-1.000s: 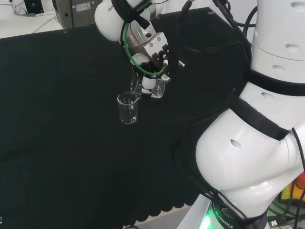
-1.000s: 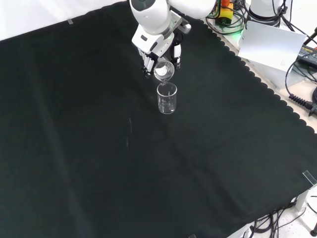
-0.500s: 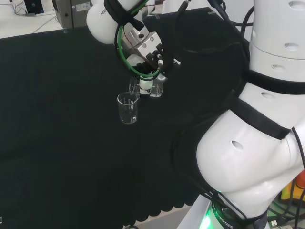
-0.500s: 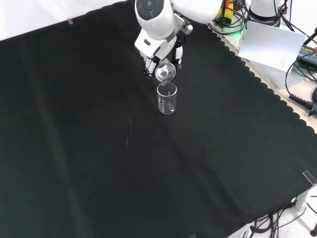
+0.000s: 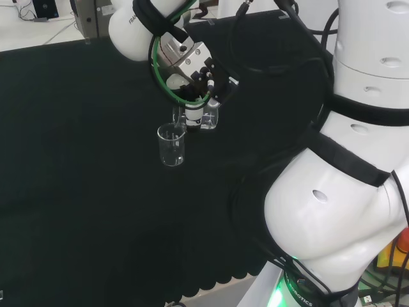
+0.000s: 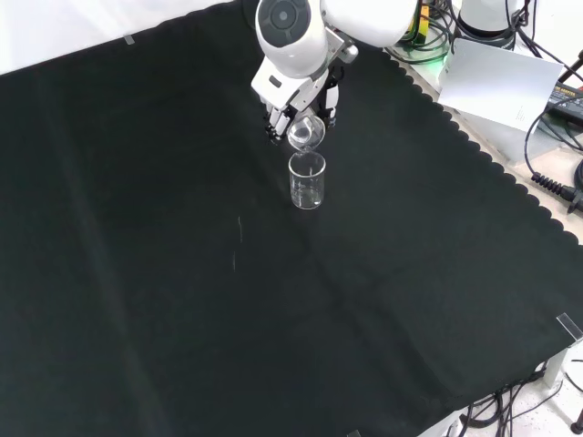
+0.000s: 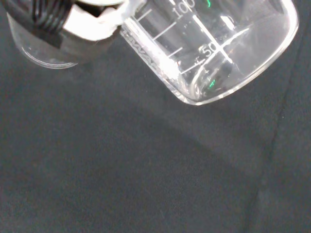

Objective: Pour the water from the handheld beaker into the one on the table.

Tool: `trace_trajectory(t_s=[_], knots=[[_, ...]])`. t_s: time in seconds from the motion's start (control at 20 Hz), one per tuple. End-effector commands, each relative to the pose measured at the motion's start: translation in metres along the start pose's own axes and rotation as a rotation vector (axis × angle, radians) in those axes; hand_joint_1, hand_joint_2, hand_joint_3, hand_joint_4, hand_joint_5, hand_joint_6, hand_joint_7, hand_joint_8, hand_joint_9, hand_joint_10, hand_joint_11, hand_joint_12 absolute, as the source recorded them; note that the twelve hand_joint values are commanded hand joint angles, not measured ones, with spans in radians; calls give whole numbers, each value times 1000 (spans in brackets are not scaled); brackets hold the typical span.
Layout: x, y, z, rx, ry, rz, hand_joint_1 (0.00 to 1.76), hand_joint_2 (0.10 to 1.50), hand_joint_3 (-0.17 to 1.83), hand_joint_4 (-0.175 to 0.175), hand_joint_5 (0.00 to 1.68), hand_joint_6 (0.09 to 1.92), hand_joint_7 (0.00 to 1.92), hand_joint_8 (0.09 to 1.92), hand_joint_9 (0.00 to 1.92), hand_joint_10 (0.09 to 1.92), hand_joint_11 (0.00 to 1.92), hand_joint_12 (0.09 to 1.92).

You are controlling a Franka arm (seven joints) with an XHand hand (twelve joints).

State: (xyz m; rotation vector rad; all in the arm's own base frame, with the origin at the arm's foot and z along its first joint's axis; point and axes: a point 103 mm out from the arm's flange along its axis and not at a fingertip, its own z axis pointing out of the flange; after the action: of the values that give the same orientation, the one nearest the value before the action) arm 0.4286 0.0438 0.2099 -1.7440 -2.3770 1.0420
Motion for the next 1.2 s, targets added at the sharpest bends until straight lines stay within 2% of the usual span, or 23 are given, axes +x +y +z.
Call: trace_trajectory(t_s=[0.05, 1.2], knots=[[3, 1, -2, 15, -24, 4, 1322, 1016, -175, -133, 1480, 87, 1504, 312, 1536, 673, 1325, 896], [12, 4, -10, 70, -109, 35, 1322, 1016, -175, -133, 1480, 87, 1508, 303, 1533, 682, 1326, 904]])
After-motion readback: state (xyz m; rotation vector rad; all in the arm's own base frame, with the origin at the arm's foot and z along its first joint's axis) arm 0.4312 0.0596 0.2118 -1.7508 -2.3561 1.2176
